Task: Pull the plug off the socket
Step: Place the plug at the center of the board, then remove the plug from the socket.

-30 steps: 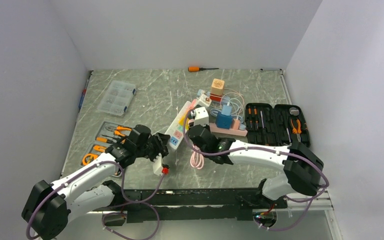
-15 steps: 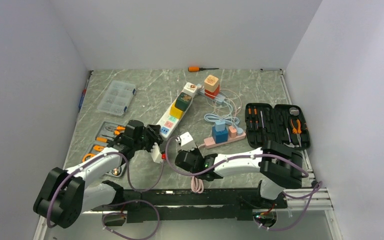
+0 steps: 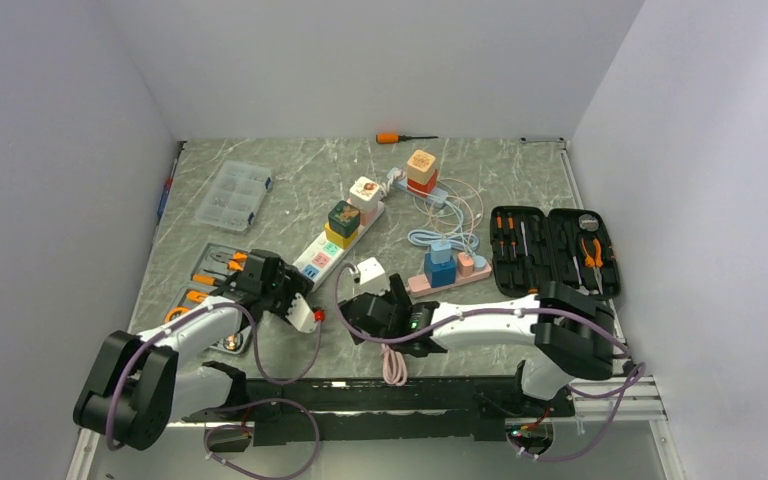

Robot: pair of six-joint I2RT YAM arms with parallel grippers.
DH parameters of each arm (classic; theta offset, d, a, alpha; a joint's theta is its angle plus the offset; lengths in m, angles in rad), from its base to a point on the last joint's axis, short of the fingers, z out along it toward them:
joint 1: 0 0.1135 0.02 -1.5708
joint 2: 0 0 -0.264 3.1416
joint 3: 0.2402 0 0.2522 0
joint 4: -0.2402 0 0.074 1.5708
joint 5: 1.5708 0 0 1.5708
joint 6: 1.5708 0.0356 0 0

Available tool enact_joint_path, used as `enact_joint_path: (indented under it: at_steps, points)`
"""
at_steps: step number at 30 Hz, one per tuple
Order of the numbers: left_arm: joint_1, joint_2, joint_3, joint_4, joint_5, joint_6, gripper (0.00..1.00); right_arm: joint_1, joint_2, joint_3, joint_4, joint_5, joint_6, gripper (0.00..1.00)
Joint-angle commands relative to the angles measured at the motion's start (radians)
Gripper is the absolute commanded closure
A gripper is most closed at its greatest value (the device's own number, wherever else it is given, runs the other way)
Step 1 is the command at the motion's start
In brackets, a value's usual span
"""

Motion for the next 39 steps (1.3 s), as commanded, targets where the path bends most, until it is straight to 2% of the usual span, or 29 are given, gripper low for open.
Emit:
enact_joint_path:
  at_steps: [1,6,8,9,13,17,23,26,31,32,39]
  points:
    - [0.009,-0.002,-0.018,-0.283,-0.036,-0.026,0.26,-0.032,-0.120,0.044,-0.040,-0.004,0.024,0.03]
    - [0.008,-0.014,0.021,-0.332,-0.021,-0.023,0.13,-0.113,-0.255,0.002,-0.088,-0.004,0.055,0.03]
    - [0.008,-0.019,0.051,-0.363,-0.019,-0.049,0.03,-0.158,-0.314,-0.015,-0.119,-0.005,0.065,0.03]
    - [0.008,-0.021,0.070,-0.383,-0.012,-0.067,0.01,-0.184,-0.350,-0.026,-0.130,-0.005,0.063,0.03]
    - [0.013,-0.047,0.167,-0.499,0.032,-0.169,0.01,-0.276,-0.487,-0.072,-0.156,-0.009,0.048,0.00]
    - [0.016,-0.064,0.277,-0.634,0.109,-0.280,0.01,-0.343,-0.556,-0.074,-0.223,0.001,0.043,0.00]
    - [0.009,-0.048,0.487,-0.775,0.299,-0.560,0.01,-0.420,-0.643,-0.074,-0.293,-0.007,0.067,0.00]
    - [-0.073,-0.010,0.595,-0.762,0.339,-0.780,0.01,-0.451,-0.688,-0.077,-0.317,-0.014,0.080,0.00]
    - [-0.314,0.104,0.698,-0.652,0.270,-1.015,0.01,-0.490,-0.744,-0.053,-0.365,-0.012,0.088,0.00]
    - [-0.361,0.158,0.761,-0.631,0.263,-1.079,0.01,-0.503,-0.760,-0.033,-0.399,0.002,0.094,0.00]
    - [-0.464,0.406,0.930,-0.546,0.226,-1.216,0.01,-0.550,-0.821,0.000,-0.497,0.028,0.131,0.00]
